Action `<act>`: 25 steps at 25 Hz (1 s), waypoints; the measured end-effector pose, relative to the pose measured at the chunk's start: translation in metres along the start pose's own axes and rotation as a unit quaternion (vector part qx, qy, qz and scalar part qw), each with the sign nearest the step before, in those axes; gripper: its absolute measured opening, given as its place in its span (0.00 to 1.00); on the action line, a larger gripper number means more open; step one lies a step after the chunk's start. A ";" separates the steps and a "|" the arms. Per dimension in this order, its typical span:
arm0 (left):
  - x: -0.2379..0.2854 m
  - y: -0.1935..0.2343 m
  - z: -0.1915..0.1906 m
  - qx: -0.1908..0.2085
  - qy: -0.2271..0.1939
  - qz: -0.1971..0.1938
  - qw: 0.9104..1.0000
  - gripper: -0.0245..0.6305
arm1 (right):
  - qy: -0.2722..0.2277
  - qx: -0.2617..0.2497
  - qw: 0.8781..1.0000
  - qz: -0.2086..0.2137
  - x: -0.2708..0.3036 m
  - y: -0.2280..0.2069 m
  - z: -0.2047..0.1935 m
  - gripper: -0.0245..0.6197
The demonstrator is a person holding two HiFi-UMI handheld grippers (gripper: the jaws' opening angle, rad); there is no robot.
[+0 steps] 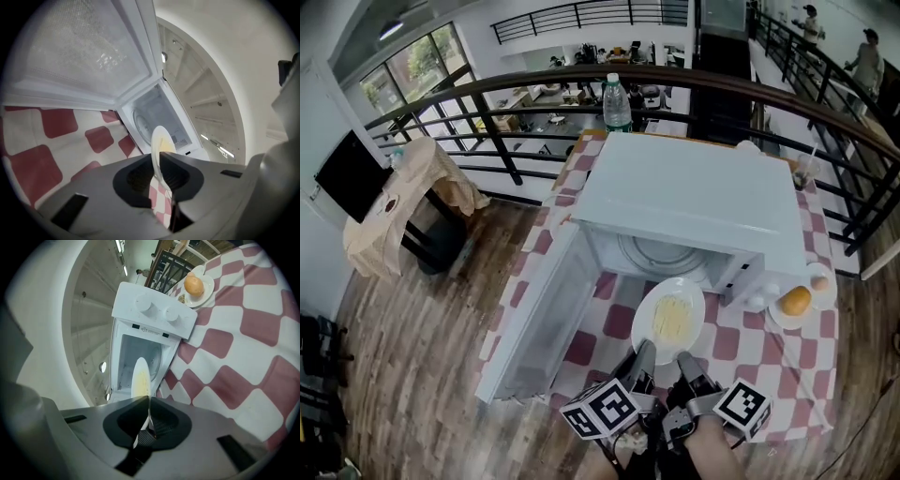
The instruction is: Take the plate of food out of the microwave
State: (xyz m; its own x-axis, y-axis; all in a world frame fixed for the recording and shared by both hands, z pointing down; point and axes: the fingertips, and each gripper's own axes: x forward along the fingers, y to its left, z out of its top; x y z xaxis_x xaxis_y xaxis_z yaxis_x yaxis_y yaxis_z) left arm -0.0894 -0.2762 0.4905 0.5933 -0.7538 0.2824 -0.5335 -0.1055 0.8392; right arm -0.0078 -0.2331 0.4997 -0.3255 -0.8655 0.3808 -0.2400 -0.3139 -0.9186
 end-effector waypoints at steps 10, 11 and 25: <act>-0.069 -0.027 -0.054 -0.013 -0.051 0.016 0.998 0.13 | 0.048 -0.017 0.999 0.010 -0.081 -0.012 -0.022 0.06; -0.076 -0.028 -0.060 -0.013 -0.054 0.018 0.998 0.13 | 0.052 -0.017 0.998 0.010 -0.088 -0.014 -0.025 0.06; -0.158 -0.053 -0.123 -0.013 -0.094 0.039 0.995 0.13 | 0.092 -0.022 0.995 0.031 -0.176 -0.031 -0.058 0.06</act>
State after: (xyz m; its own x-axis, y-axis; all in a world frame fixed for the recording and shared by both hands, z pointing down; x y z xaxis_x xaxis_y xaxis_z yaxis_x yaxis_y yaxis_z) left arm -0.0806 -0.0720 0.4583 0.4268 -0.8670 0.2570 -0.5563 -0.0277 0.8305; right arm 0.0041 -0.0479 0.4675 -0.5012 -0.7958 0.3399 -0.2531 -0.2408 -0.9370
